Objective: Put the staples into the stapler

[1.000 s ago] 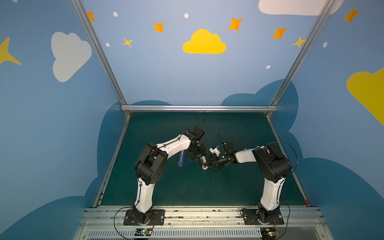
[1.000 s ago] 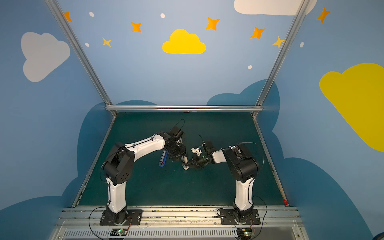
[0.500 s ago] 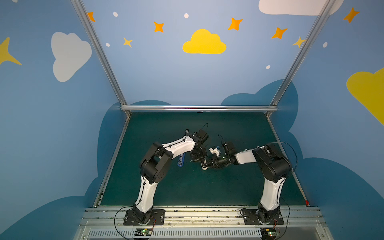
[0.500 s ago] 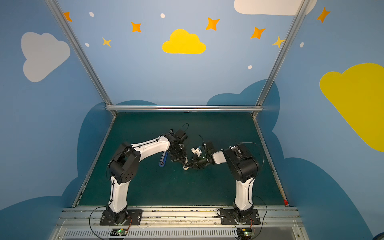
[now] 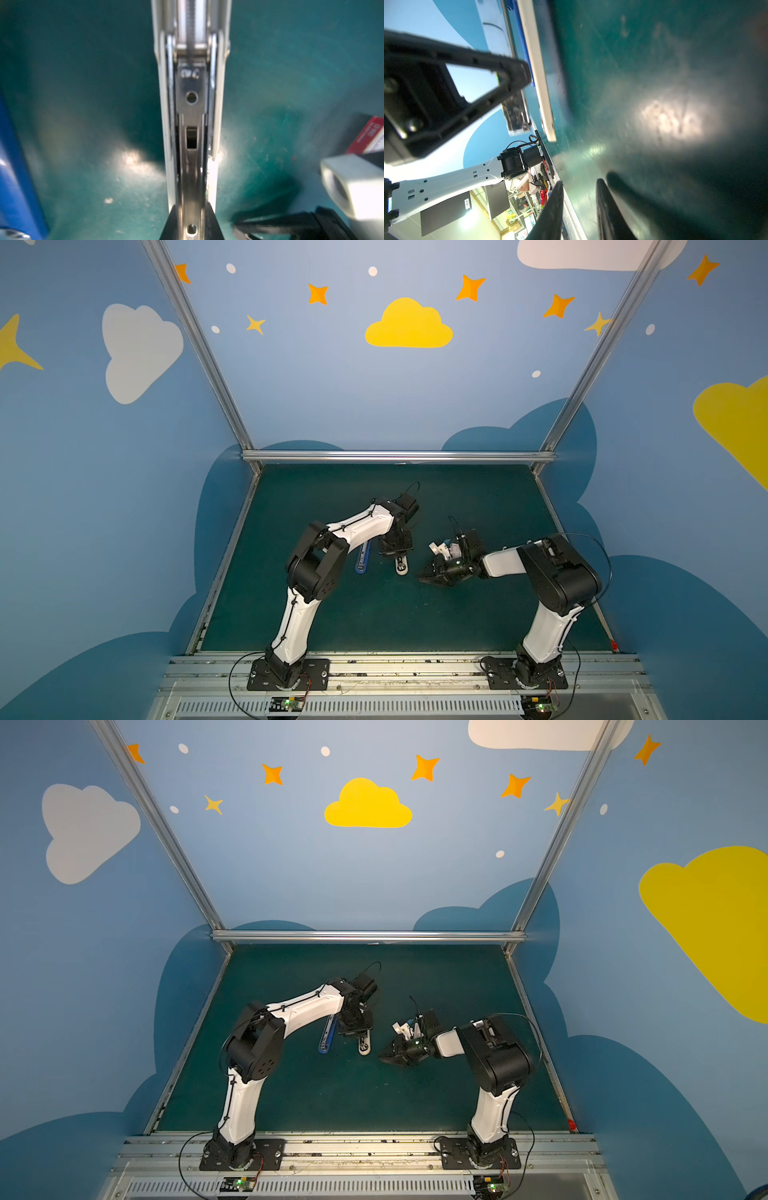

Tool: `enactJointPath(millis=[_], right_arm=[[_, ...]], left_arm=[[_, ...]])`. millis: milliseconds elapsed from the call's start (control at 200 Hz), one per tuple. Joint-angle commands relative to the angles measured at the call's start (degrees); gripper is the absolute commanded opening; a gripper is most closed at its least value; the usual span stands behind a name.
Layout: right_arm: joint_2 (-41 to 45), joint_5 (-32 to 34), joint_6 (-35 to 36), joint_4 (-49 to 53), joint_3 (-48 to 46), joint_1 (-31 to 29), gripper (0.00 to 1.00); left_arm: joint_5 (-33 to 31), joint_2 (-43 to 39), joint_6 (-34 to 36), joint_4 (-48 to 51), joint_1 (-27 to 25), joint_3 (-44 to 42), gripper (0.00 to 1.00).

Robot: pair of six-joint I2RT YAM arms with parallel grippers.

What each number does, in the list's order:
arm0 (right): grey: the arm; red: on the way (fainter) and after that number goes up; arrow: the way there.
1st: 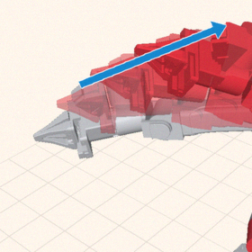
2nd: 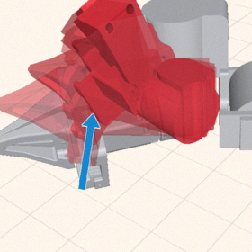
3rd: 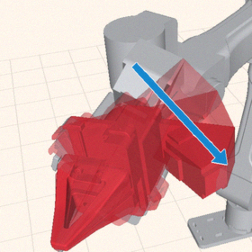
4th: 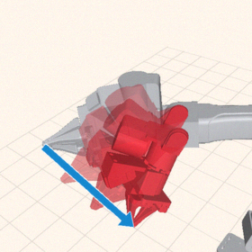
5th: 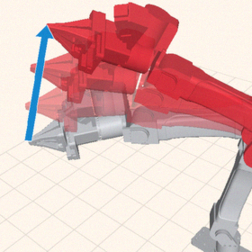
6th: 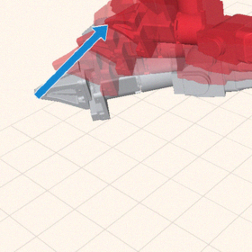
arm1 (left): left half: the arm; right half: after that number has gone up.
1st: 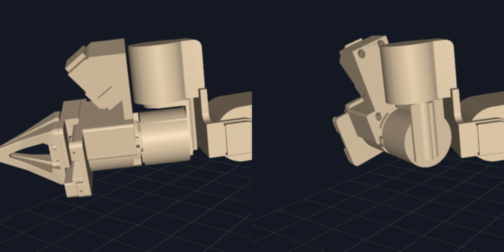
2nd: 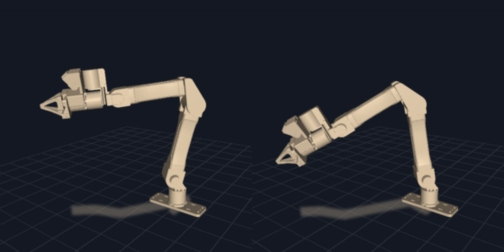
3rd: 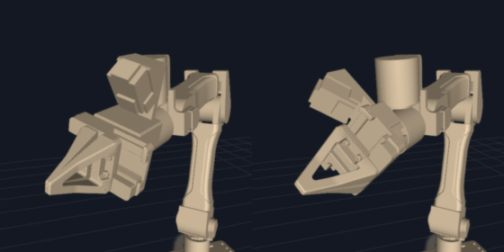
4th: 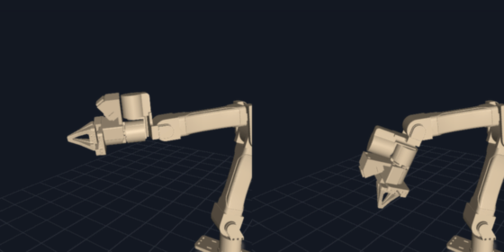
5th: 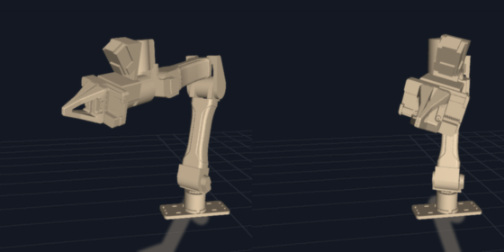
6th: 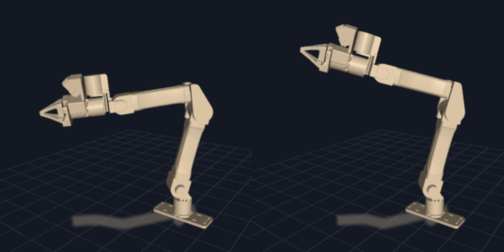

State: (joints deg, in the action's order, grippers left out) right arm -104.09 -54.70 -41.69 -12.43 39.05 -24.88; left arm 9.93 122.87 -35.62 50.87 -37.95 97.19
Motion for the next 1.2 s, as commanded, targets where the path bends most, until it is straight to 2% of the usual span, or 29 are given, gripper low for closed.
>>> enactJointPath(millis=[0, 205, 225, 300, 345, 385, 611, 716, 826, 986, 1197], right_arm=[[3.1, 1.7, 1.1, 1.6, -1.5, 0.5, 0.28], [6.0, 3.6, 1.3, 3.7, -2.0, 0.9, 0.28], [6.3, 3.9, 1.3, 3.9, -2.0, 0.9, 0.28], [7.1, 4.9, 1.6, 5.5, -1.2, 0.9, 0.28], [7.6, 5.6, 1.9, 6.8, -0.7, 0.9, 0.29], [8.0, 6.4, 2.4, 8.6, 1.3, 0.9, 0.30], [8.5, 15.0, 7.2, 26.1, 12.2, -0.3, 0.38], [6.5, 19.7, 7.9, 33.2, 18.3, -1.8, 0.40], [3.7, 24.9, 7.9, 38.9, 24.3, -3.7, 0.43], [-1.4, 28.2, 7.2, 44.1, 32.5, -5.5, 0.45], [-5.2, 29.1, 6.5, 46.4, 37.6, -6.2, 0.44]], left_arm=[[-3.7, 2.9, 5.4, 5.0, -0.1, 5.7, 0.04], [-6.6, 9.3, 8.4, 11.2, -1.0, 13.6, 0.09], [-6.5, 9.5, 8.4, 11.2, -1.1, 13.7, 0.13], [-6.4, 9.2, 8.0, 11.1, -1.3, 13.5, 0.39], [-6.8, 8.2, 7.8, 10.7, -1.4, 12.8, 0.48], [-7.2, 6.7, 7.7, 10.2, -1.5, 12.0, 0.53], [-14.0, -5.1, 7.4, 7.1, -0.5, 3.2, 0.59], [-17.1, -10.2, 7.2, 4.8, 1.8, -3.6, 0.64], [-17.1, -13.7, 7.2, 2.2, 5.3, -9.9, 0.68], [-14.2, -14.4, 8.8, -2.1, 7.5, -14.2, 0.71], [-14.2, -9.5, 9.5, -3.5, 7.4, -12.7, 0.69]])
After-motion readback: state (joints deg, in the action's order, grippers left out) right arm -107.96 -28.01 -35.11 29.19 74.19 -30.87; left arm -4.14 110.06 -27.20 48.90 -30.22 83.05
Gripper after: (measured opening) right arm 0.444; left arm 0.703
